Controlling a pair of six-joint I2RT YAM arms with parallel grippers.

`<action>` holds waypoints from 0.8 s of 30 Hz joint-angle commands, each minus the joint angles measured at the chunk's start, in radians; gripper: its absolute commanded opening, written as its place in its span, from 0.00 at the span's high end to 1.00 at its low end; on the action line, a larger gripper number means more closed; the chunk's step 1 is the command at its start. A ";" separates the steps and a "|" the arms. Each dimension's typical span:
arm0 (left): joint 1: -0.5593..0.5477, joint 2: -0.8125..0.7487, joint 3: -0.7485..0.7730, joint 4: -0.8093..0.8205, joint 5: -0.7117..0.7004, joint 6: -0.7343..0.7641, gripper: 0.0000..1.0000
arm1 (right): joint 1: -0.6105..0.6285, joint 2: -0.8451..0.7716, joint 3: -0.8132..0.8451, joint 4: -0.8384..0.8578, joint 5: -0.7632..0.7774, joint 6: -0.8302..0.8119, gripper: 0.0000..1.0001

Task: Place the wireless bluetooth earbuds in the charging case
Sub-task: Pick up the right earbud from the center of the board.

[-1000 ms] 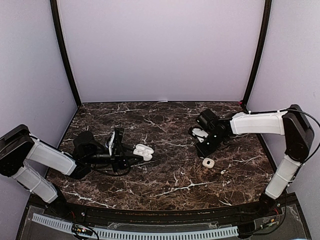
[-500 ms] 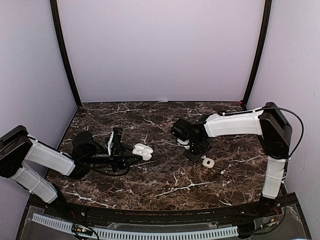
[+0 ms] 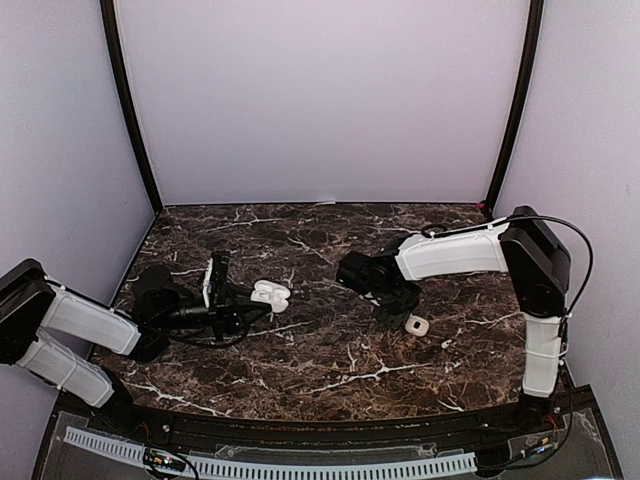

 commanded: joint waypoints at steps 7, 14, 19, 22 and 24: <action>0.016 -0.003 -0.013 0.093 0.034 -0.047 0.86 | 0.019 0.021 0.008 -0.003 0.015 -0.002 0.76; 0.016 -0.004 -0.016 0.092 0.035 -0.049 0.86 | 0.019 0.045 -0.005 0.002 0.053 0.000 0.78; 0.018 -0.006 -0.014 0.088 0.038 -0.046 0.86 | 0.019 0.054 -0.010 0.003 0.093 0.010 0.81; 0.018 -0.004 -0.011 0.088 0.044 -0.049 0.86 | 0.019 0.059 -0.011 0.005 0.112 0.014 0.86; 0.017 -0.002 -0.010 0.089 0.045 -0.048 0.86 | 0.019 0.060 -0.008 0.006 0.120 0.016 0.91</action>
